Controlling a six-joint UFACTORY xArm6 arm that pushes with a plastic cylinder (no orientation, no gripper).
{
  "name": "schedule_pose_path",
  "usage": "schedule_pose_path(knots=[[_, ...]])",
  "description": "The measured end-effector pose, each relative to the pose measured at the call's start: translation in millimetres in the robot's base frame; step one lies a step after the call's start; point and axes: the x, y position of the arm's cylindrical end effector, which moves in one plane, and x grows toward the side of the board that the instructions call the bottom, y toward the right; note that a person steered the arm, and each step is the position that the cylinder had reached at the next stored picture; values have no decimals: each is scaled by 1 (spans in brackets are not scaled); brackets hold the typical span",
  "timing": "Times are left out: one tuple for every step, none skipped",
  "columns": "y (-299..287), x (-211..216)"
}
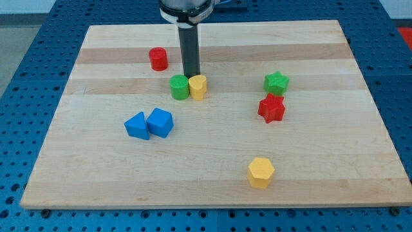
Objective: Slide the red circle to the green circle
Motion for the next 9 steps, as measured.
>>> schedule_pose_path(knots=[[-25, -3], [-66, -3], [-116, -3], [-140, -22], [-138, -56], [-124, -66], [-103, -67], [-84, -67], [-70, -74]])
